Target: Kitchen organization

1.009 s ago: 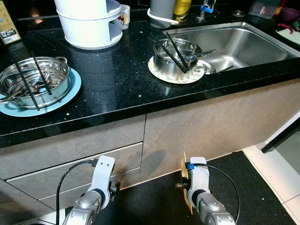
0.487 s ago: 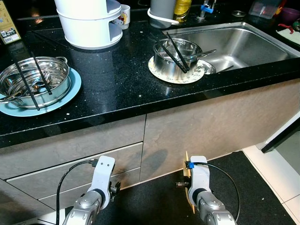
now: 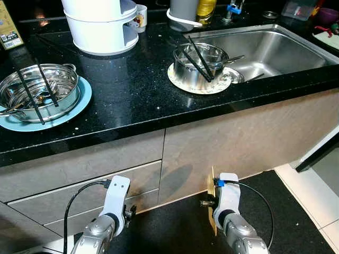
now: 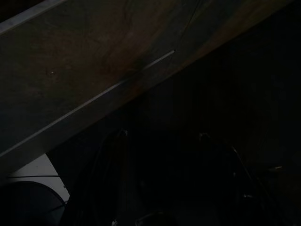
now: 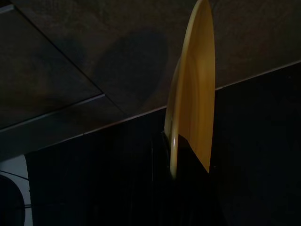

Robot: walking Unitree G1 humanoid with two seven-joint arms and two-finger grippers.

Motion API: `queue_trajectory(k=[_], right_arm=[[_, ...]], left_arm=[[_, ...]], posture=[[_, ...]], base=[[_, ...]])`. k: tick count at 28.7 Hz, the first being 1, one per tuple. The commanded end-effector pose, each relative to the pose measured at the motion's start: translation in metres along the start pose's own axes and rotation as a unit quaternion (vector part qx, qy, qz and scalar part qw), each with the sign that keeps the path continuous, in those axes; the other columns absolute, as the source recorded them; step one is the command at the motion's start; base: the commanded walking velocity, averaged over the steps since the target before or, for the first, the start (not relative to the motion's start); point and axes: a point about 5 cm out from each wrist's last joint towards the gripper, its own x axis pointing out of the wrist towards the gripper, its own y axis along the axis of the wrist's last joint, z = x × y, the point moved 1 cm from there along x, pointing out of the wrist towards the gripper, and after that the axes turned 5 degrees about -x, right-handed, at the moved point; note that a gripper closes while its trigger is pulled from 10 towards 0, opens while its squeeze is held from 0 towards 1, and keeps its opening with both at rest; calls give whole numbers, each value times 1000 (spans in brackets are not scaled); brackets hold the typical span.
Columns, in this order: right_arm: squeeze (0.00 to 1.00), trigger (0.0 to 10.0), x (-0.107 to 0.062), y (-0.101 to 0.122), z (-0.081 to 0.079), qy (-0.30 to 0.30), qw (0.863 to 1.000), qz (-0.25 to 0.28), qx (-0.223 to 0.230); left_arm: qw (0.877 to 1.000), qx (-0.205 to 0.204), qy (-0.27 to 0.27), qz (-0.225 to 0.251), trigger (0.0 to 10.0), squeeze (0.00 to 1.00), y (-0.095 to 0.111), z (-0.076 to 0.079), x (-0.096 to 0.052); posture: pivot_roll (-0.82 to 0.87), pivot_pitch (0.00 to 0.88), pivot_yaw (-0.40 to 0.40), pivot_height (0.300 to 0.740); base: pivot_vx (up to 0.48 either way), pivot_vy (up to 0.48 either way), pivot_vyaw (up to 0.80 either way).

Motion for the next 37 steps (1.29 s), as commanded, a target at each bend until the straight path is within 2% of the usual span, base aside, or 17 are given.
queue_trajectory(k=[1, 10, 12, 14, 20, 29, 33, 37], right_arm=[[0, 10000, -2, -5, 1, -1, 1000, -10, -4], [0, 10000, -2, -6, 2, -12, 1000, -16, -17], [0, 10000, -1, -7, 2, -16, 998, -21, -53], [0, 10000, -1, -8, 1, -16, 997, -22, -66], [0, 10000, 0, -11, 1, -9, 998, -32, -53], [0, 10000, 0, -7, 1, -12, 999, -14, -52], [0, 10000, 1, -7, 0, -3, 998, -16, -61], [0, 10000, 0, -5, 1, -18, 997, -8, -78]], left_arm=[[1000, 2, 2, -21, 10000, 0, -11, -1, -1], [1000, 2, 3, -20, 10000, 0, -10, -1, -1], [1000, 2, 3, -20, 10000, 0, -10, -1, -1], [1000, 2, 3, -20, 10000, 0, -11, -1, -1], [1000, 1, 2, -19, 10000, 0, -10, 0, 0], [1000, 1, 3, -20, 10000, 0, -11, 0, -1], [1000, 0, 3, -20, 10000, 0, -10, 0, -1], [1000, 1, 3, -19, 10000, 0, -10, 0, -1]], posture=[[-88, 294, -34, 740], [-89, 293, -34, 740], [-89, 293, -34, 740], [-89, 293, -34, 740], [-90, 293, -36, 740], [-90, 293, -38, 740], [-90, 293, -38, 740], [-90, 293, -38, 740]], base=[[0, 0, 0], [0, 0, 0], [0, 0, 0], [0, 0, 0], [0, 0, 0], [0, 0, 0], [0, 0, 0], [0, 0, 0]])
